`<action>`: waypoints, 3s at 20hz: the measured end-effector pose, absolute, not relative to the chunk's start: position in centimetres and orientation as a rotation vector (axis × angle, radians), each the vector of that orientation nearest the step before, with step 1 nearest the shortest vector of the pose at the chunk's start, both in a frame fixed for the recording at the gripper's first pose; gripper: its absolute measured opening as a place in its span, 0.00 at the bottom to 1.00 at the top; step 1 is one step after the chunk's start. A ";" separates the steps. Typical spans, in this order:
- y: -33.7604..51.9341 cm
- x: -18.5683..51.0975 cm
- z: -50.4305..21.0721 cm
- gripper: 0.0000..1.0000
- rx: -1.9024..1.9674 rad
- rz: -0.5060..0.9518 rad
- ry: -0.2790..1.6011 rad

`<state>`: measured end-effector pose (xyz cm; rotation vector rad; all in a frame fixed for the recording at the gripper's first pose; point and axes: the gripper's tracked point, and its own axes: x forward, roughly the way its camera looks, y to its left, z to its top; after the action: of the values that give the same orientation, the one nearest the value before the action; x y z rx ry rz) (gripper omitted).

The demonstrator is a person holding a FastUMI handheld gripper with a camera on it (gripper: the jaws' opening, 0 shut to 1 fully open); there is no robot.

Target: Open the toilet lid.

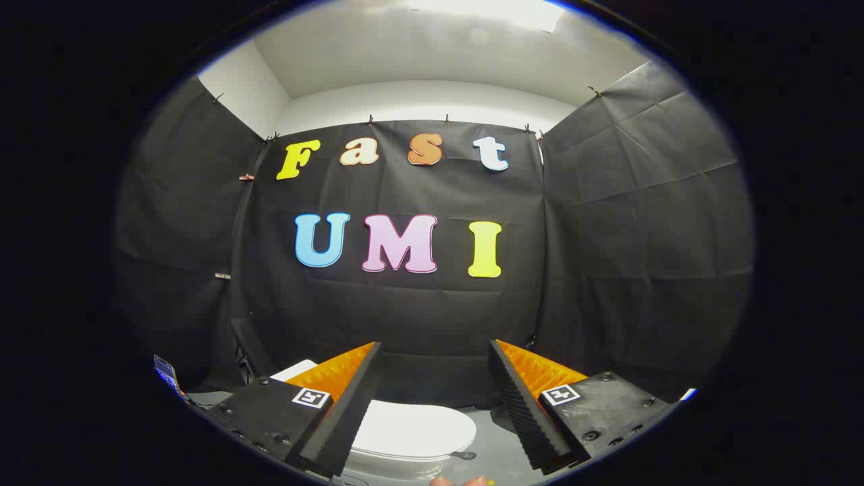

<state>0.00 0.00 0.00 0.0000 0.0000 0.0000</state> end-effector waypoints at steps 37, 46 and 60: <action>-1.7 3.5 -8.2 0.98 -0.045 -0.032 -0.005; -4.4 5.2 -19.2 0.98 -0.079 0.001 0.070; -10.8 9.0 -37.8 0.99 0.381 0.038 0.423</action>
<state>9.01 -10.81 -37.76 0.3814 0.4233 0.0384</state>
